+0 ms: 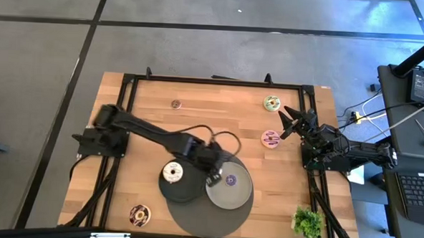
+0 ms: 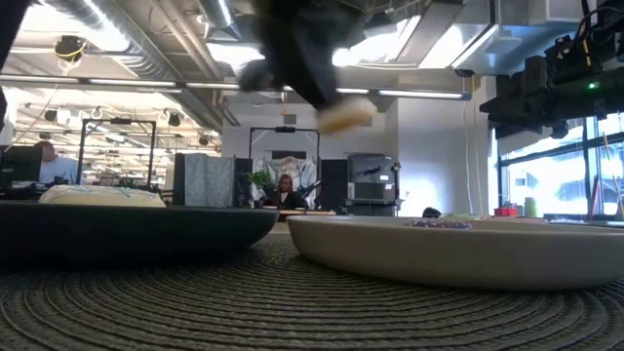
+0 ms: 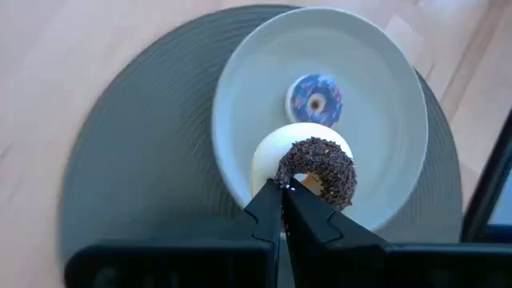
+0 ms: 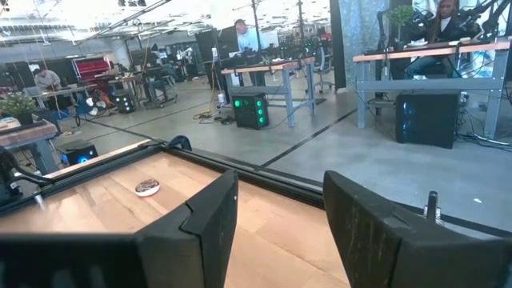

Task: Pick & Place donuts
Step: Put the small dark brown donut on the gray plate

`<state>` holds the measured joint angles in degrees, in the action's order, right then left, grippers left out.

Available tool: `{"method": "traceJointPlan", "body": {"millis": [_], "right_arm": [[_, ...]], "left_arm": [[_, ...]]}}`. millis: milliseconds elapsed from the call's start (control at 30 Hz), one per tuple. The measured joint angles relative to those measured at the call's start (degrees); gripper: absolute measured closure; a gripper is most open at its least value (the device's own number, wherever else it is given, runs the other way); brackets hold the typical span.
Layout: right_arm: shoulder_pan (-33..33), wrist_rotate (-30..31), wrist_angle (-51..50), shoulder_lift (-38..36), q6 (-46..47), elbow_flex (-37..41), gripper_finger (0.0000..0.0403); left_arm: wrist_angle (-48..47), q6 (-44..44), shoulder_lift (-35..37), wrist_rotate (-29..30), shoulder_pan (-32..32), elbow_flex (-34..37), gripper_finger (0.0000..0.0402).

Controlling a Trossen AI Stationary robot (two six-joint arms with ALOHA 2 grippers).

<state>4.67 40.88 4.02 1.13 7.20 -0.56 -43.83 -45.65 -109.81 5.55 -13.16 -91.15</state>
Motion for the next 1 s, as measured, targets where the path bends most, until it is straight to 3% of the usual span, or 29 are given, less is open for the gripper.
{"method": "traceJointPlan", "body": {"millis": [167, 367, 700, 1000], "right_arm": [[-0.01, 0.0, 0.02, 0.0, -0.04, 0.0, 0.0217], [0.0, 0.0, 0.02, 0.0, -0.19, 0.0, 0.0217], [-0.02, 0.02, 0.02, 0.0, -1.64, 0.0, 0.0217], [0.0, 0.0, 0.02, 0.0, -1.7, 0.0, 0.0217]], "left_arm": [[-0.07, 3.25, -8.3, -4.21, 0.64, -5.63, 0.0395], [0.2, 1.42, -13.45, -6.71, -0.38, -6.19, 0.0394], [3.31, -4.3, -14.11, -5.57, -1.02, -6.19, 0.0393], [2.89, -9.33, -14.13, -9.0, -0.88, -6.19, 0.0393]]}}
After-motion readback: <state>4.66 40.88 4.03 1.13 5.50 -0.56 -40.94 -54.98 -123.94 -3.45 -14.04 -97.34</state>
